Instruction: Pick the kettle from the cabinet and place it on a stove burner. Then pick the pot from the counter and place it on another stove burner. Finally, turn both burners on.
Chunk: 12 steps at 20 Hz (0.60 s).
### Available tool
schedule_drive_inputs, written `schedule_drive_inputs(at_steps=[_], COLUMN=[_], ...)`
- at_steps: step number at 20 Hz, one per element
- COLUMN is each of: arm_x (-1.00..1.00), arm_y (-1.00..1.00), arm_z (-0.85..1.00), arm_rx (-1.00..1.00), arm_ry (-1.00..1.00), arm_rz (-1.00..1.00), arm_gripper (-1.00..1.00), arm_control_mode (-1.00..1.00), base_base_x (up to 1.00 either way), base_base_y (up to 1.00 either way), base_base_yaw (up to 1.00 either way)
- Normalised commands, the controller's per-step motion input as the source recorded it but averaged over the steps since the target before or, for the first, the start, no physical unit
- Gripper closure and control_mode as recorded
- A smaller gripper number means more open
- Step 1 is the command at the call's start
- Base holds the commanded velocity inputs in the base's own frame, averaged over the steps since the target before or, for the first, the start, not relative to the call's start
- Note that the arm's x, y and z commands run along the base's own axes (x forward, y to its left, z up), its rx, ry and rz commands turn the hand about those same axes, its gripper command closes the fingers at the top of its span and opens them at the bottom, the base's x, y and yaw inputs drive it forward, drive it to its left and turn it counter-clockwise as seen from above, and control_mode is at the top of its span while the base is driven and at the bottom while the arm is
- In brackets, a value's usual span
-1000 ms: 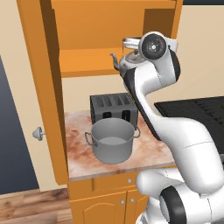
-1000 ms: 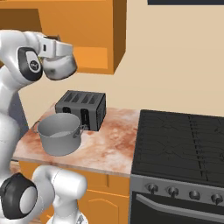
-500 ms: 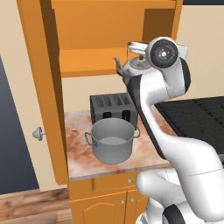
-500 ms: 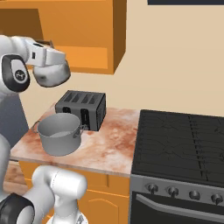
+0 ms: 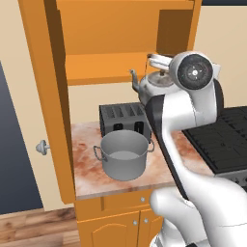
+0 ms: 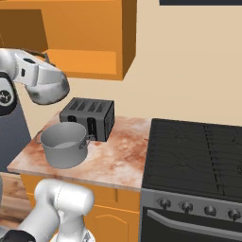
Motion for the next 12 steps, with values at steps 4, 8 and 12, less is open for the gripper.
schedule_drive_inputs(at_steps=[4, 8, 12], arm_x=[-0.46, -0.36, -0.18], arm_y=[0.0, 0.0, -0.03], arm_z=[-0.12, -0.15, -0.08], arm_rx=[0.05, 0.03, 0.02], arm_ry=[0.0, 0.0, 0.0], arm_rz=[-0.02, -0.01, 0.0], arm_gripper=[1.0, 1.0, 1.0], arm_control_mode=[-1.0, -1.0, -1.0], base_base_x=[0.0, 0.0, 0.0], base_base_y=[0.0, 0.0, 0.0], base_base_yaw=[0.0, 0.0, 0.0])
